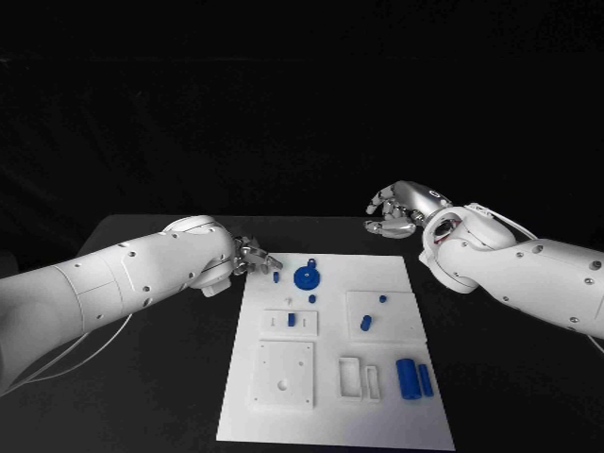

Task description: Assemble the parts on the task board

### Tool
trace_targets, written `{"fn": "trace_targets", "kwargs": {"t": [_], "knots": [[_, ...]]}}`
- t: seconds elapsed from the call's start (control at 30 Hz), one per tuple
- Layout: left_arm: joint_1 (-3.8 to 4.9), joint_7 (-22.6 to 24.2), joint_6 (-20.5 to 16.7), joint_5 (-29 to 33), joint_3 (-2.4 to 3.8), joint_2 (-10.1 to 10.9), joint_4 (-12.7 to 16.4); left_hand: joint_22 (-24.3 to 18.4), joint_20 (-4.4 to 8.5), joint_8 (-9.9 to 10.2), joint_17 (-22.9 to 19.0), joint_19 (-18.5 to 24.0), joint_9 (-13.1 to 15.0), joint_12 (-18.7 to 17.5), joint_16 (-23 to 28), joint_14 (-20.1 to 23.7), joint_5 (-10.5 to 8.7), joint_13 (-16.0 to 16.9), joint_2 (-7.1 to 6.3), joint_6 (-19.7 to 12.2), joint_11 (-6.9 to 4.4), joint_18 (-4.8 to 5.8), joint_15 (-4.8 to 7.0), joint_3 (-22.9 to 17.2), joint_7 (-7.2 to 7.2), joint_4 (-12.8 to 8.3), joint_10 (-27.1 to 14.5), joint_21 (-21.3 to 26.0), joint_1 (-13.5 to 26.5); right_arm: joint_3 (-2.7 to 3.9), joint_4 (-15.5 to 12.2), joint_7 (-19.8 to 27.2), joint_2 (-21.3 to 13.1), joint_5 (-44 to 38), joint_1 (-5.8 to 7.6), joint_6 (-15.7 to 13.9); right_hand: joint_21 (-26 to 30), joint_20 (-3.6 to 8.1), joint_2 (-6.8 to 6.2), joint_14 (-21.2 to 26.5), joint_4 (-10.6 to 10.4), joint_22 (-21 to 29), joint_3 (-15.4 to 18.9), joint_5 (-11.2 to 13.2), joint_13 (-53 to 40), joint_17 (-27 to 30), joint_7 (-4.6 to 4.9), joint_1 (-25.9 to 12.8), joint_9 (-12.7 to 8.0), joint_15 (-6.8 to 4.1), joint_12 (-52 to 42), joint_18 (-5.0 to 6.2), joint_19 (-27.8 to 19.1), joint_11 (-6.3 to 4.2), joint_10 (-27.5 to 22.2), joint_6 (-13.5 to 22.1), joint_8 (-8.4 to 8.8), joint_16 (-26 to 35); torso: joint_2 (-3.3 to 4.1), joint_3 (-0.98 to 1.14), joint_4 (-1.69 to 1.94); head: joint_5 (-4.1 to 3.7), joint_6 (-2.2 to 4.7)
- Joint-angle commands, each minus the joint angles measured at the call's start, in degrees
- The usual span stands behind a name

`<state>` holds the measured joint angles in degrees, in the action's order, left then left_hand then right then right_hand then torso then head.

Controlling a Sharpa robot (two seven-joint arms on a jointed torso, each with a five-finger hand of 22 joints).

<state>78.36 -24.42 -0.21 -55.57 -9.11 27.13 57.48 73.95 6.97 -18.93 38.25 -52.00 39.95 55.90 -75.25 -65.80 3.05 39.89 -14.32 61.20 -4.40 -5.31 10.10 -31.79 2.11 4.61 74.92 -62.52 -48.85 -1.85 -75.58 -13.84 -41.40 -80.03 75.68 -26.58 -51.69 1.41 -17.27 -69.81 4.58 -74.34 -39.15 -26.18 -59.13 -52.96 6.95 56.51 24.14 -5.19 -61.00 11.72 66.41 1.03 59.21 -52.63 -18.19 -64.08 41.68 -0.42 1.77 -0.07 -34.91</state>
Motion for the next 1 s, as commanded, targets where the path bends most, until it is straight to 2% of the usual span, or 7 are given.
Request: {"fn": "trace_targets", "kwargs": {"t": [0.03,0.43,1.0], "knots": [[-0.16,0.80,2.55,-0.04,0.00,-0.44,-0.46,0.02,7.01,0.02,-0.06,0.38,-0.01,-0.20,-0.09,0.33,0.01,-0.05,0.29,0.23,0.21,1.05,-0.07,0.06,0.11,0.30,-0.06,0.29,0.44,0.02,-0.06,0.36,0.13,-0.23,-0.01,0.55,0.37,0.10,0.17,-0.38,0.11,-0.06,-0.01,-0.31,0.07,-0.09,0.46,0.03,0.07,-0.05,-0.27,3.28,0.28,-0.05,-0.41,0.04,-0.16,0.35,-0.01,-0.01,-0.01,-0.02,-0.13],[-0.28,1.02,3.11,0.01,-0.07,-1.26,-1.66,0.08,7.05,0.04,-0.12,0.44,-0.05,-0.23,-0.13,0.47,0.01,-0.10,0.55,0.10,0.23,1.05,-0.07,0.34,0.13,0.62,-0.18,0.30,0.35,0.02,-0.07,0.34,0.25,-0.26,-0.01,0.54,0.38,0.11,0.17,-0.39,0.08,-0.07,-0.01,-0.32,0.10,-0.10,0.47,0.02,0.07,-0.05,-0.30,3.28,0.30,-0.05,-0.41,0.03,-0.16,0.36,-0.06,0.07,0.06,-0.14,-0.11],[-1.21,1.62,4.01,0.57,-0.36,-2.31,-3.38,0.24,7.10,-0.03,-0.24,0.65,-0.10,-0.17,-0.30,0.68,0.02,-0.16,1.57,-0.03,0.26,1.09,-0.10,1.19,0.16,0.43,-0.32,0.31,-0.50,0.02,-0.05,0.33,0.31,-0.26,-0.01,0.58,0.41,0.11,0.18,-0.41,0.06,-0.09,-0.03,-0.34,0.15,-0.11,0.47,0.03,0.08,-0.05,-0.34,3.28,0.32,-0.05,-0.41,0.02,-0.17,0.36,-0.05,0.06,0.08,-0.26,-0.29]]}}
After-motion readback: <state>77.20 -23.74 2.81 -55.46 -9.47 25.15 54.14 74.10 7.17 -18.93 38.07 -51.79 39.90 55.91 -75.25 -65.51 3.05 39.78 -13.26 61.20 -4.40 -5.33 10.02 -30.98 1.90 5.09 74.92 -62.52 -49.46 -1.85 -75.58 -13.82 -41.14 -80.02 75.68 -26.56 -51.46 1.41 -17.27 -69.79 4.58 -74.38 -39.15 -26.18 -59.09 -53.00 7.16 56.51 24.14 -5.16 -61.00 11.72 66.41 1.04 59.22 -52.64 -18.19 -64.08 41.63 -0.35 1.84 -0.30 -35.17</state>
